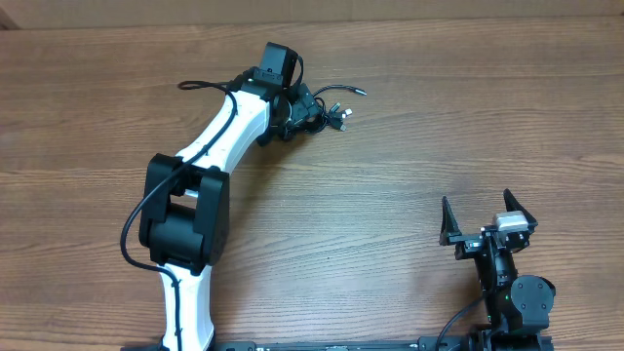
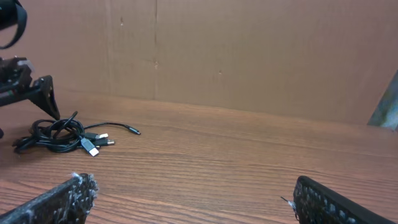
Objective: Untangle cables
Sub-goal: 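Lower the left gripper onto the cable bundle and close on it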
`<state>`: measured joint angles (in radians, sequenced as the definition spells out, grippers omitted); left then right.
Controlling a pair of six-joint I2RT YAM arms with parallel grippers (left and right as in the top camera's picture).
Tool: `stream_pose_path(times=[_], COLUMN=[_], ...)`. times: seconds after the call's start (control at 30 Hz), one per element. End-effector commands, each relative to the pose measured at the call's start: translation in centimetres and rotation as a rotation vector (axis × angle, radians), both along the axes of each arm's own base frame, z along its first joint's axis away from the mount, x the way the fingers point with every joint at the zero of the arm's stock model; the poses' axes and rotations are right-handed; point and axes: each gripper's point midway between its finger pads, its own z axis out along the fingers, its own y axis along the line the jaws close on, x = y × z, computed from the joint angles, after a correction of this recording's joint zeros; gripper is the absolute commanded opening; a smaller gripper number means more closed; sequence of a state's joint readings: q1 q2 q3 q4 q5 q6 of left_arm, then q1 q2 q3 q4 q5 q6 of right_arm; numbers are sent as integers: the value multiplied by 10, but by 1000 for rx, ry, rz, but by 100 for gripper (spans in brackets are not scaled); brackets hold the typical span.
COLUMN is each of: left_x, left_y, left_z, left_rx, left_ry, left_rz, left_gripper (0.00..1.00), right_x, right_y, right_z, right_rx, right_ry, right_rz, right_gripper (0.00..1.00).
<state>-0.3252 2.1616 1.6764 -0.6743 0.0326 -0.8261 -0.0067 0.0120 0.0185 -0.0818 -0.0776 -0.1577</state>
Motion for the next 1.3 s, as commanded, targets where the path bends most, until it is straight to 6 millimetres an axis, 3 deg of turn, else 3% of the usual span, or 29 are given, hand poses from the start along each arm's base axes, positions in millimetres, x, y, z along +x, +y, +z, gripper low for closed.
stream_pose_path(times=[0.0, 0.17, 0.4, 0.83, 1.27], left_x=[10, 16, 19, 16, 15], left_y=[-3, -2, 9, -11, -3], left_z=[-7, -6, -6, -6, -16], left_rx=[11, 27, 81, 69, 140], left_ry=[-18, -44, -64, -81, -107], left_rz=[28, 37, 63, 65, 91], left_gripper=[99, 82, 68, 63, 59], right_x=[1, 1, 1, 1, 1], right_y=[-2, -2, -2, -2, -2], right_z=[-4, -4, -4, -4, -4], right_rx=[-1, -1, -1, -1, -1], right_ry=[6, 5, 6, 6, 6], right_rz=[-9, -9, -9, -9, -9], right_gripper=[100, 100, 100, 100, 100])
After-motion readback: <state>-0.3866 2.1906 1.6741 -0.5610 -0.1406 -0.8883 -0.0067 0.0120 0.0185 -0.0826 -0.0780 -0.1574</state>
